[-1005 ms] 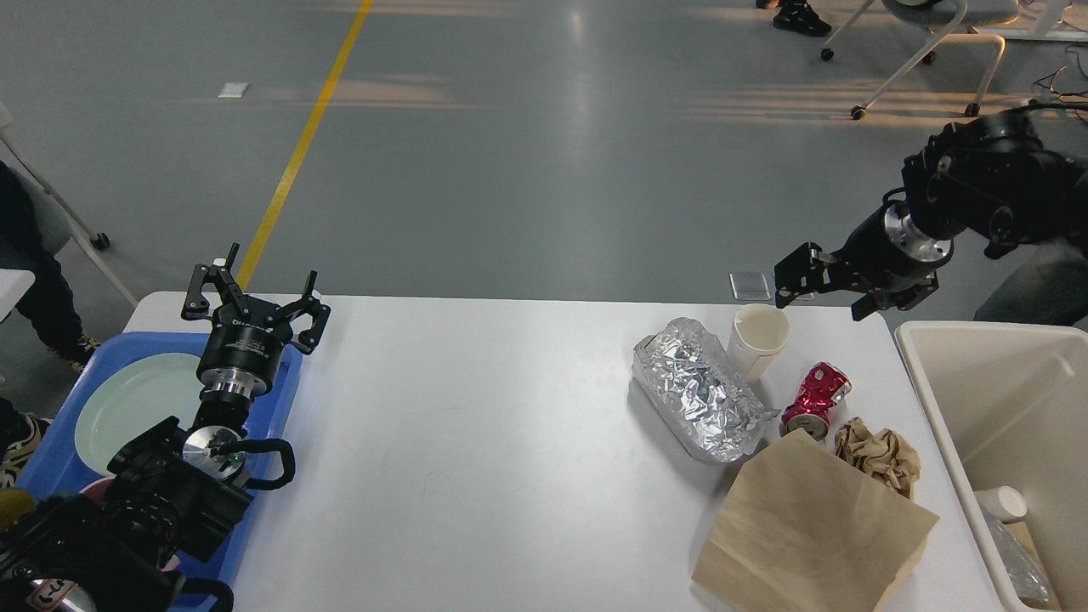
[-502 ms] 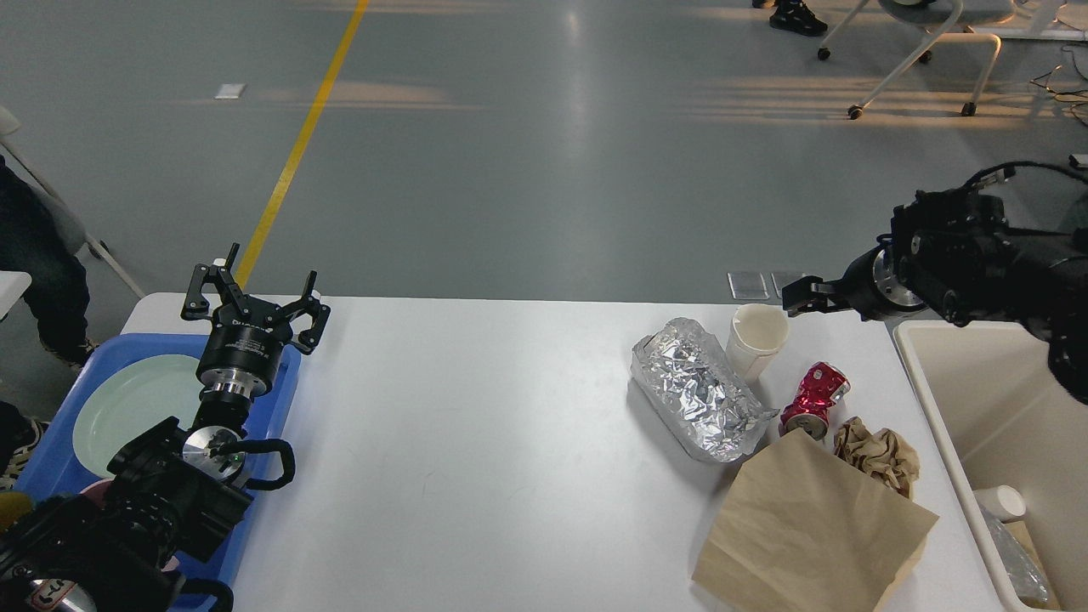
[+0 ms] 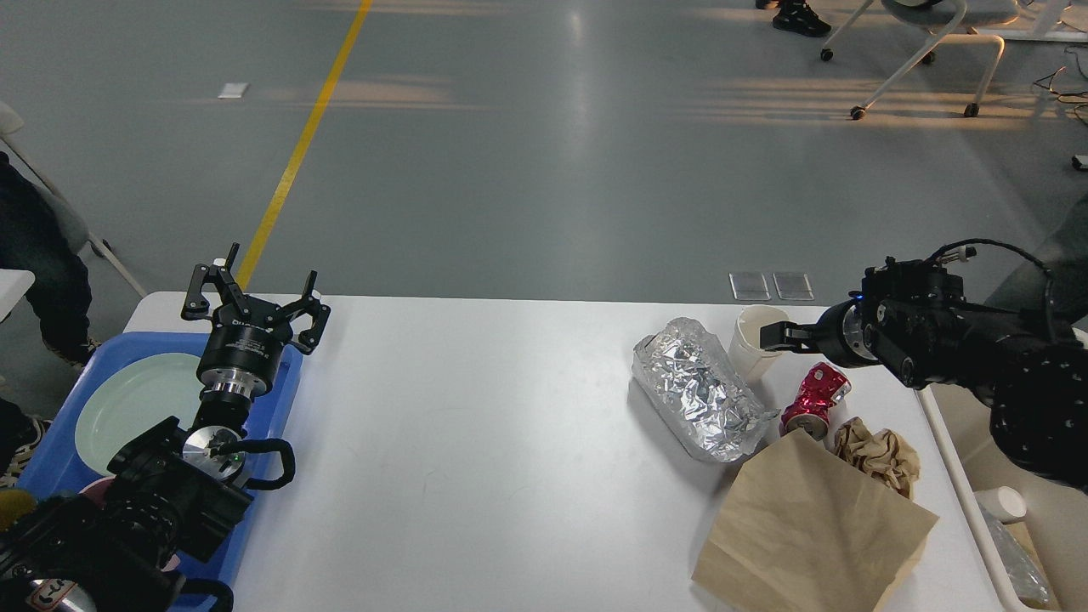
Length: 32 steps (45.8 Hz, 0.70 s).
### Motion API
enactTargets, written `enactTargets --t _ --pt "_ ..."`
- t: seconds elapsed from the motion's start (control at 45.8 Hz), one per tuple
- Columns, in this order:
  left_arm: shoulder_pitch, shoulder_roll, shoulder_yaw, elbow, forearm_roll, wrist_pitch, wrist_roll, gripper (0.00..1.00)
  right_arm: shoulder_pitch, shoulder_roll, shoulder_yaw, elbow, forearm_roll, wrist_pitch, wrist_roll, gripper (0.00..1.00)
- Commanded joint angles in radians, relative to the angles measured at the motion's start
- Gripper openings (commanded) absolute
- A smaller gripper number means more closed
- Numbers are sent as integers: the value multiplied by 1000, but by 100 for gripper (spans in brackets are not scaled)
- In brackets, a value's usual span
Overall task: Tidy desktop
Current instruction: 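Lift the paper cup and drop it into the white bin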
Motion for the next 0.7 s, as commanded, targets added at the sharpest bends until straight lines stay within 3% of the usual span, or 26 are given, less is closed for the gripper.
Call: enactTargets --t 0.0,0.066,0.677 --pt "0 0 0 0 0 0 0 96 -4 1 -3 5 -4 -2 -4 17" --pt "0 1 0 0 0 0 0 96 -4 -1 0 5 1 5 -7 0" --pt "0 0 0 0 0 0 0 96 27 -31 107 13 2 13 -7 0"
